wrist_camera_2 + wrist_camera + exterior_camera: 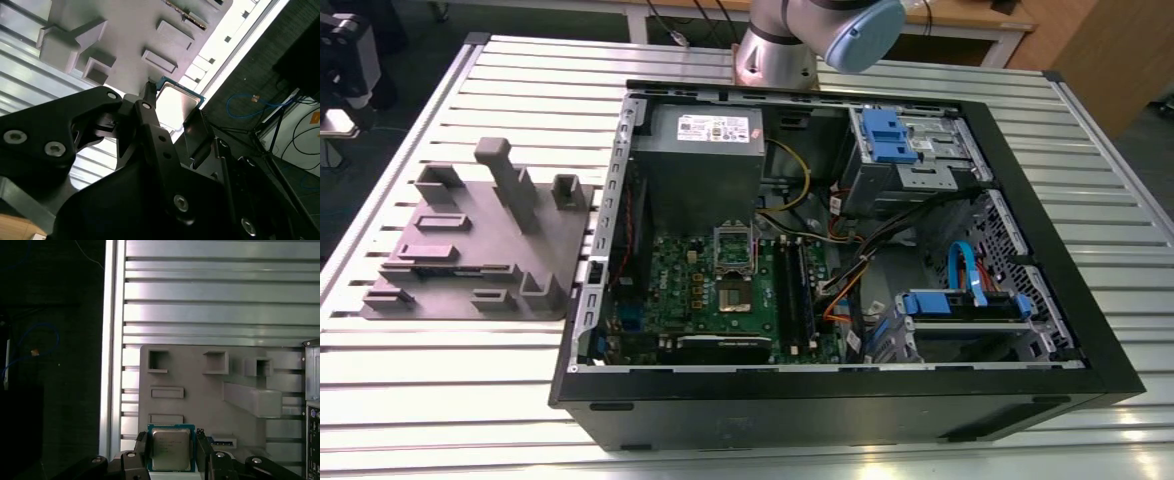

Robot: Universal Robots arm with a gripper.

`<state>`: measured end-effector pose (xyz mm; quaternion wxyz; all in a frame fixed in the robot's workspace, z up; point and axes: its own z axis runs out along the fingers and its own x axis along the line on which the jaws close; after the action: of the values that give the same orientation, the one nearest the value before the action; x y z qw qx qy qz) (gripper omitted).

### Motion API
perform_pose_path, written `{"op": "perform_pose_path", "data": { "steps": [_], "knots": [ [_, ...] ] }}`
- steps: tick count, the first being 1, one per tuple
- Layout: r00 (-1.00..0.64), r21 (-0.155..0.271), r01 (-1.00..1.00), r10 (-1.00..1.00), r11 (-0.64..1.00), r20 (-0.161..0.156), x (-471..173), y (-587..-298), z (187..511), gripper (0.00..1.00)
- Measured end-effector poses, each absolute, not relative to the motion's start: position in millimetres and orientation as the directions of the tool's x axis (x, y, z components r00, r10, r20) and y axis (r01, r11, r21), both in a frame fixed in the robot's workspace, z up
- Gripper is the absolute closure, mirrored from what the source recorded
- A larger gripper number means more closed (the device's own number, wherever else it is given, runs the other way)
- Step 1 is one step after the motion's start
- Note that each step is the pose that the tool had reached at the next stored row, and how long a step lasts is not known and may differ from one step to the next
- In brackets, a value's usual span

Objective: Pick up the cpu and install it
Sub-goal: 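Pick up the cpu and move it towards the insertion slot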

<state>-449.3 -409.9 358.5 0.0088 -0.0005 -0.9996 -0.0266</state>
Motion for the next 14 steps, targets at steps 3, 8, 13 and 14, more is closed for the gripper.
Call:
{"op": "perform_pose_path", "data": {
  "steps": [3, 8, 13, 14],
  "knots": [
    [-1.000, 0.053, 0.007, 0.006, 0.999, 0.017, -449.3, -409.9, 358.5, 0.53],
    [-1.000, 0.053, 0.007, 0.006, 0.999, 0.017, -449.4, -409.9, 358.4, 0.53],
    [-1.000, 0.053, 0.009, 0.008, 0.999, 0.018, -449.3, -409.9, 362.3, 0.53],
    [-1.000, 0.053, 0.009, 0.009, 0.999, 0.017, -449.4, -409.9, 363.3, 0.53]
  ]
}}
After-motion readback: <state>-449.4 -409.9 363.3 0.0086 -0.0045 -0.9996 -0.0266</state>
